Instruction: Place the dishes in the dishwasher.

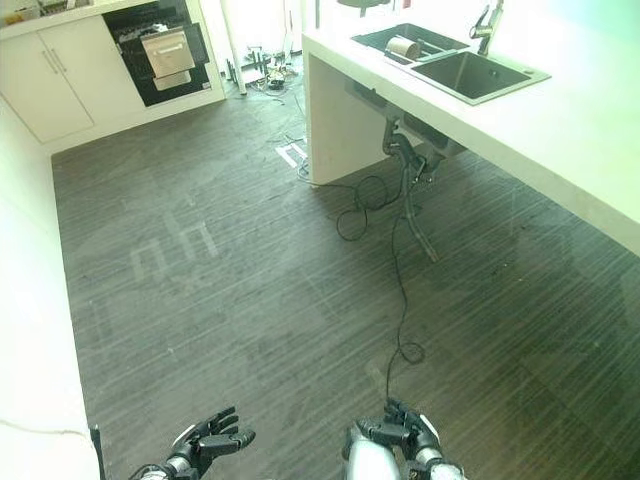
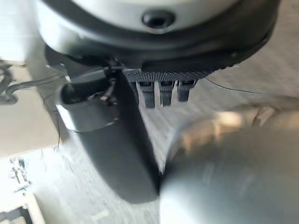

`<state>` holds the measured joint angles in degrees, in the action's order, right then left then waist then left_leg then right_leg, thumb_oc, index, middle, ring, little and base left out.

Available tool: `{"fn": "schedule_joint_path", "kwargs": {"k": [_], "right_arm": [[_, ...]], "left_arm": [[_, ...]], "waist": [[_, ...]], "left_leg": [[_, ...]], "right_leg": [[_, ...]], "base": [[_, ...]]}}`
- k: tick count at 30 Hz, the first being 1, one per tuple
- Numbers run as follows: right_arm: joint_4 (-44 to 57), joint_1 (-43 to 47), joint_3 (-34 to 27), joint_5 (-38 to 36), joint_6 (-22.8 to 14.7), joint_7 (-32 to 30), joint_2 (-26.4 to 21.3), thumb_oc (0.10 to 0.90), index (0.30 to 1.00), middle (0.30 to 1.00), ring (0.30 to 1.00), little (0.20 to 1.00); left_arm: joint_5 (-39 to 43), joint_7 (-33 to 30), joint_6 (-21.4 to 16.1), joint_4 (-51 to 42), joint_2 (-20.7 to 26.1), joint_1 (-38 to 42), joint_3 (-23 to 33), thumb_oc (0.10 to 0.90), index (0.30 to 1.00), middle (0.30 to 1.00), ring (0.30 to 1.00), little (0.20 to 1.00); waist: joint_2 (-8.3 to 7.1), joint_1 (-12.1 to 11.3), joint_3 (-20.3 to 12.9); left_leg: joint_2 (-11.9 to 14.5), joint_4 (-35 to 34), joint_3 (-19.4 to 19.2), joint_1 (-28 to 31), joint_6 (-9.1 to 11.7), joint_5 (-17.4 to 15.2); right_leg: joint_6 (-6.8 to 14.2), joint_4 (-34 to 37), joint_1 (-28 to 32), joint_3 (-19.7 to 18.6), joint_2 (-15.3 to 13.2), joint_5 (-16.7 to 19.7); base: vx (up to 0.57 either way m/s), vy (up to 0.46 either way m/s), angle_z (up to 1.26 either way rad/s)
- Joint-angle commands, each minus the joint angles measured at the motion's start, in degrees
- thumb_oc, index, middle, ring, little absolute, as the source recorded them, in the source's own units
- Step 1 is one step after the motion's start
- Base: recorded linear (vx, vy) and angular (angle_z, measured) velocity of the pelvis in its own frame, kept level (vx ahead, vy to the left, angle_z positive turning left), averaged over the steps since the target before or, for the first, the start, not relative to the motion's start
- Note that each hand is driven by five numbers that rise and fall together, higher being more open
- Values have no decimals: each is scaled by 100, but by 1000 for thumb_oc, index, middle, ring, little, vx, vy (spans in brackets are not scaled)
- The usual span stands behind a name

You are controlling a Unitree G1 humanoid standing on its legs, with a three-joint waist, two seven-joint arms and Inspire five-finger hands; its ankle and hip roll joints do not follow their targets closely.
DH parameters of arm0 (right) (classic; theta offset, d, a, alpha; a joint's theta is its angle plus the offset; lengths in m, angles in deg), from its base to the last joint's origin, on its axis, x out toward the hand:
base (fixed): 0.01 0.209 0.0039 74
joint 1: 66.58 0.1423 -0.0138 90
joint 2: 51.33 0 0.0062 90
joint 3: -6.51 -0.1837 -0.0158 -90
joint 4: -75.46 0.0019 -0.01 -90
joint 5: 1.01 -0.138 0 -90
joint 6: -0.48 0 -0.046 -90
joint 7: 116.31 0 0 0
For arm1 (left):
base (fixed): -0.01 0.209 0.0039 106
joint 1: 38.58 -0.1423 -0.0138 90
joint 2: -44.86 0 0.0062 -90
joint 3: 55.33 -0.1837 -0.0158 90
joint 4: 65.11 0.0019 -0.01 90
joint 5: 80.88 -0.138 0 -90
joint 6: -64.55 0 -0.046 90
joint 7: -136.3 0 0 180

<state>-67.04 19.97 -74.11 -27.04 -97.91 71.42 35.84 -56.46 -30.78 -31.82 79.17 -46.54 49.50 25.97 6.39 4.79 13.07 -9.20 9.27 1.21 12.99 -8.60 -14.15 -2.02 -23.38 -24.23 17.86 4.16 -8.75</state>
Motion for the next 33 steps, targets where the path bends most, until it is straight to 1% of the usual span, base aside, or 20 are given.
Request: {"fn": "schedule_joint_path", "kwargs": {"k": [1,2,4,5,6,7,8,9,11,12,15,16,17,19,21,23,26,28,30,33], "right_arm": [[27,23,-202,23,-217,223,-102,800,900,900,900,900],[77,8,-246,33,-155,208,-97,800,900,900,900,900],[39,28,-206,-108,-88,114,-159,800,900,900,900,900],[3,97,-132,-117,-126,81,-204,800,900,900,900,900],[18,110,-104,-73,-139,73,-211,800,900,900,900,900],[34,117,-72,-16,-171,53,-236,800,900,900,900,900],[80,114,3,30,-170,-24,-287,800,900,900,900,900],[72,113,31,-32,-157,-55,-331,800,900,900,900,900],[53,96,-12,-164,-195,-79,-365,800,900,900,900,900],[30,111,-19,-203,-252,-62,-368,800,900,900,900,900],[0,224,-24,-136,-251,-22,-328,800,900,900,900,900],[-35,268,6,-138,-253,-82,-278,800,900,900,900,900],[-175,324,60,-101,-293,-85,-231,800,900,900,900,900],[-296,334,44,-92,-382,-97,-212,800,900,900,900,900],[-343,383,-39,31,-270,-74,-182,800,900,900,900,900],[-376,360,-72,24,-202,-55,-132,800,900,900,900,900],[-467,312,9,235,-321,-76,-18,800,900,900,900,900],[-488,325,60,149,-326,-118,12,800,900,900,900,900],[-624,404,92,120,-432,-114,62,800,900,900,900,900],[-696,461,79,108,-495,-112,65,800,900,900,900,900]], "left_arm": [[152,-84,-281,-270,134,-72,81,800,900,900,900,900],[115,-149,-337,-261,88,-103,69,800,900,900,900,900],[2,-180,-237,-221,-23,-97,95,800,900,900,900,900],[-73,-116,-220,-219,-60,-102,70,800,900,900,900,900],[-76,-119,-215,-227,-75,-103,47,800,900,900,900,900],[-50,-100,-215,-227,-83,-100,24,800,900,900,900,900],[25,-67,-254,-195,-95,-127,23,800,900,900,900,900],[97,49,-253,-203,-93,-158,36,800,900,900,900,900],[33,228,-140,-281,-99,-185,52,800,900,900,900,900],[-65,284,-170,-287,-102,-200,41,800,900,900,900,900],[-15,230,-224,-226,-94,-308,15,800,900,900,900,900],[12,210,-243,-175,-87,-375,50,800,900,900,900,900],[14,203,-271,-71,-102,-507,128,800,900,900,900,900],[-226,159,-290,-1,-146,-578,155,800,900,900,900,900],[-216,-11,-197,196,-147,-571,164,800,900,900,900,900],[-199,-37,-166,466,-96,-500,235,800,900,900,900,900],[-370,-5,-277,832,25,-366,116,800,900,900,900,900],[-300,-29,-285,882,58,-348,74,800,900,900,900,900],[-240,-15,-316,929,99,-289,85,800,900,900,900,900],[-343,-25,-121,830,128,-206,119,800,900,900,900,900]], "waist": [[-408,-113,101],[-396,-95,54],[-335,-36,-75],[-396,-102,-88],[-414,-122,-96],[-420,-138,-81],[-436,-200,-39],[-492,-241,7],[-534,-321,117],[-563,-376,188],[-642,-517,307],[-628,-606,326],[-550,-757,321],[-557,-862,260],[-516,-819,128],[-464,-677,77],[-298,-513,50],[-299,-514,59],[-226,-471,112],[-175,-466,179]], "left_leg": [[154,792,-216,-635,219,-560],[137,792,-205,-581,250,-613],[134,792,27,-178,559,476],[163,1027,-33,-30,823,1464],[179,1305,-65,-191,908,1640],[210,1975,-142,-443,1055,1885],[211,3208,-292,-980,1243,2220],[289,4186,-465,-1512,1334,2306],[460,4667,-697,-2336,1251,2122],[547,4399,-773,-2611,1177,2005],[633,2315,-898,-2755,1016,1918],[635,1079,-713,-2764,1009,2086],[751,792,-144,-3315,1051,2109],[709,792,40,-3512,1088,2100],[575,792,20,-3212,887,1623],[476,792,14,-2713,605,1157],[384,792,-164,-2130,267,656],[372,792,-255,-2016,213,548],[468,792,-307,-1854,179,467],[619,792,-405,-1693,299,395]], "right_leg": [[1006,619,810,-34,-751,1156],[870,619,940,-6,-710,964],[566,619,1135,-365,-445,821],[380,619,1470,-584,-409,535],[336,619,1554,-612,-422,462],[252,619,1685,-656,-414,360],[122,619,1940,-595,-397,184],[23,619,2126,-574,-414,63],[-50,619,2411,-546,-408,-95],[-69,619,2507,-597,-408,-141],[21,619,2663,-869,-402,-228],[84,619,2768,-982,-354,-286],[152,619,2957,-1195,-195,-397],[235,619,3127,-1309,-243,-517],[414,619,3381,-1325,-338,-419],[660,378,3626,-1186,-413,430],[872,-2154,2519,-697,-880,897],[868,-2449,2279,-560,-952,829],[734,-2229,1906,-250,-818,602],[659,-559,1953,6,-727,462]], "base": [[781,-48,105],[924,-106,77],[819,-168,-32],[635,-156,-11],[632,-150,49],[519,-125,63],[538,-156,44],[545,-184,18],[409,-136,-4],[400,-50,-39],[483,93,-48],[657,291,-72],[671,353,-67],[581,382,-99],[569,392,-126],[510,331,-76],[373,327,-56],[254,142,-21],[264,1,-48],[256,-120,-62]]}}
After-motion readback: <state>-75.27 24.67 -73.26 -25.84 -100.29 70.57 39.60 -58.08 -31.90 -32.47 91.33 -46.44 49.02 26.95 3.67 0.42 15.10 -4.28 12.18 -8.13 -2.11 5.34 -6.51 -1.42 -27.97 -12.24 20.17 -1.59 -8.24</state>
